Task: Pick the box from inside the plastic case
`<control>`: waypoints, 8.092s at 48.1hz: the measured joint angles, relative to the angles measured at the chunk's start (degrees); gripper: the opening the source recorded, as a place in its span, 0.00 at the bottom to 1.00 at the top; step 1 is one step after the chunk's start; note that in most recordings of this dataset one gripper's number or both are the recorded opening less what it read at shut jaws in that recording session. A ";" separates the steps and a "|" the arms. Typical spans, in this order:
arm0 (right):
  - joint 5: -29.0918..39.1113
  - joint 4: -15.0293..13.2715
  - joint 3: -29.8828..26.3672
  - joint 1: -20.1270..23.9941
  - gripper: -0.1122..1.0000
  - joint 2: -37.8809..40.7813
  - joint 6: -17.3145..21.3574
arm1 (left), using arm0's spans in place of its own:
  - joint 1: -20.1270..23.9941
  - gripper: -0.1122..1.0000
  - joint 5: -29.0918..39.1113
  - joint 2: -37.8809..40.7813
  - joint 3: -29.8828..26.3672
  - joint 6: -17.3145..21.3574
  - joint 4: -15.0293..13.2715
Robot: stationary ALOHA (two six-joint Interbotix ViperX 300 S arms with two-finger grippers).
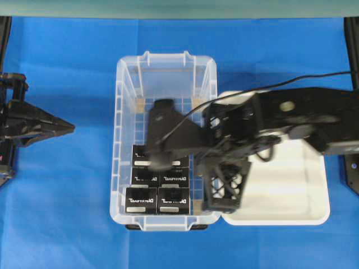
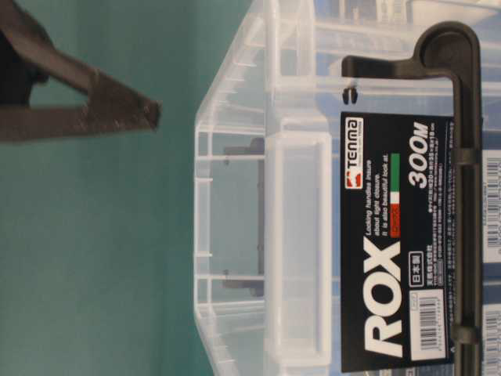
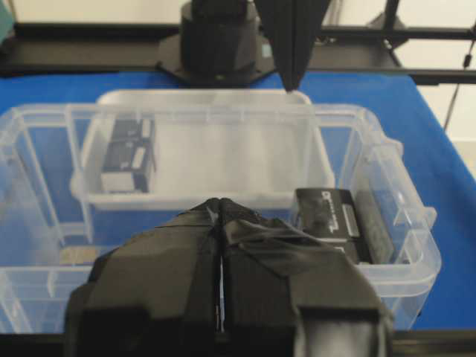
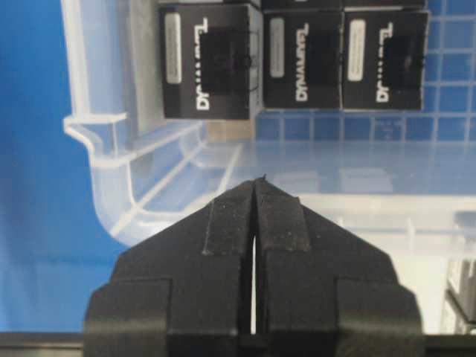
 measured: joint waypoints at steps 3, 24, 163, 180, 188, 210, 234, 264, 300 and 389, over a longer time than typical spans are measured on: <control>1.93 0.26 -2.55 0.00 0.09 2.11 -0.97 | 0.00 0.06 0.00 0.00 -0.09 0.00 0.00; 2.99 13.71 -6.42 -4.22 0.66 11.69 -9.32 | -0.09 0.06 0.00 -0.26 -0.18 -0.70 0.00; -3.16 13.89 -4.83 -10.72 0.71 13.62 -17.49 | 0.53 0.06 0.00 -0.09 -0.18 -3.69 0.00; 14.68 13.80 -13.89 -15.03 0.70 0.97 -16.35 | 0.62 0.06 0.00 -0.09 -0.18 -3.69 0.00; 20.65 13.80 -9.93 -15.29 0.70 -5.98 -13.80 | 0.62 0.06 0.00 -0.09 -0.18 -3.69 0.00; 3.60 11.16 25.05 -15.73 0.70 -21.09 -11.60 | 0.97 0.06 0.00 -0.09 -0.18 -3.69 0.00; -25.31 6.50 41.84 -13.89 0.70 -12.83 -16.87 | 1.41 0.06 0.00 0.00 -0.26 -3.87 0.00; -31.38 3.96 41.66 -13.89 0.70 -4.39 -17.75 | 1.49 0.06 0.00 0.09 -0.26 -4.22 0.09; -32.52 3.87 40.61 -13.01 0.93 -4.48 -17.31 | 1.67 0.06 0.00 0.00 -0.26 -4.22 0.09; -45.44 4.92 51.42 -14.33 0.93 -60.73 -14.15 | 1.49 0.06 0.00 0.00 -0.26 -4.22 0.09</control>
